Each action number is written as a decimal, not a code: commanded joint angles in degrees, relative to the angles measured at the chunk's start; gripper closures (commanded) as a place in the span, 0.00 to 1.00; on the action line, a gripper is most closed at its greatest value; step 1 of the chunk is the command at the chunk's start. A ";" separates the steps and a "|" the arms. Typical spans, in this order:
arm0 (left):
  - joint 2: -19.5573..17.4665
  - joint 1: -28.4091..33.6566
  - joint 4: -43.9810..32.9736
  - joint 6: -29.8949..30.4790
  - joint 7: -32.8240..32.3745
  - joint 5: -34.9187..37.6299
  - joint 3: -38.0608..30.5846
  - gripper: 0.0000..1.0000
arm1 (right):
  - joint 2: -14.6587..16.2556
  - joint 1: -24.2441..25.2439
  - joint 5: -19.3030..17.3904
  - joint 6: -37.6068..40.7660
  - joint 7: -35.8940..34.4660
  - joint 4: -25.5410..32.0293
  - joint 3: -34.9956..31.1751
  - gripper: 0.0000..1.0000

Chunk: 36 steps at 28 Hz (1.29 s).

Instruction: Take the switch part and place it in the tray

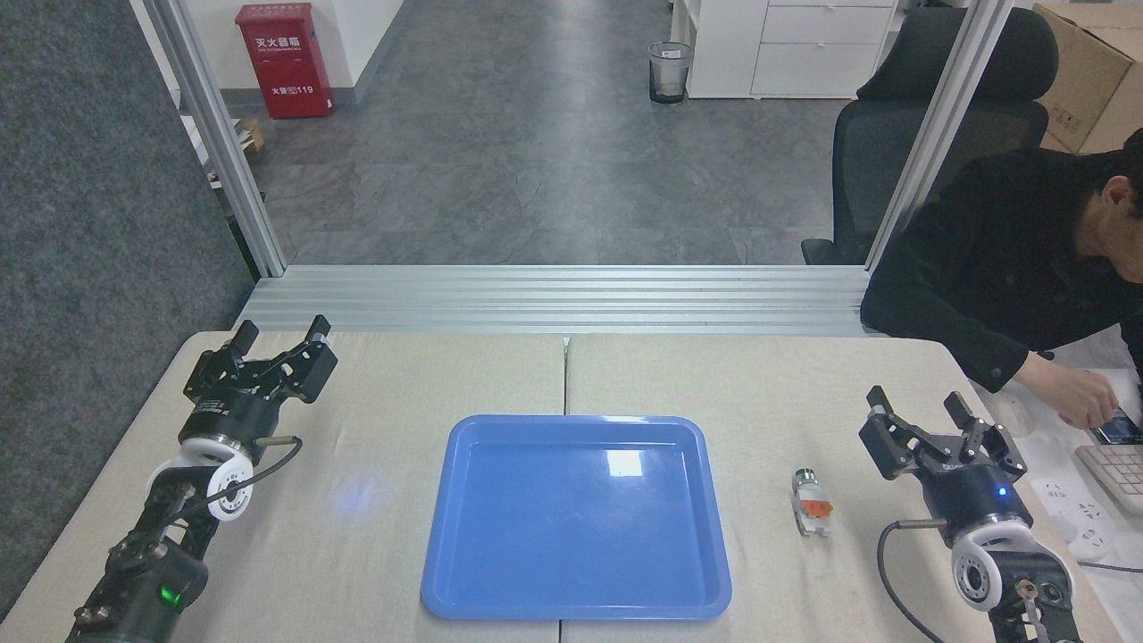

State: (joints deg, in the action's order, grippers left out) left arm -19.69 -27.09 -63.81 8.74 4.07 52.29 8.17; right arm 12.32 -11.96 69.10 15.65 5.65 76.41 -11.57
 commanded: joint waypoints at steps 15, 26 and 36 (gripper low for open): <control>0.00 0.02 0.00 -0.04 -0.02 0.00 0.00 0.00 | -2.56 3.87 0.25 -0.62 3.04 4.27 1.64 0.00; 0.00 0.02 0.00 -0.04 -0.02 0.00 0.00 0.00 | -6.96 9.59 4.73 -3.16 5.33 3.41 2.51 0.00; 0.00 0.02 0.00 0.04 -0.02 0.00 0.00 0.00 | -7.22 6.78 6.23 -10.11 5.33 -3.72 12.00 0.08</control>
State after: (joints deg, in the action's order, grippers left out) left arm -19.69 -27.08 -63.83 8.74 4.07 52.30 8.17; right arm 7.33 -4.50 74.10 7.18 11.01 77.71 -6.96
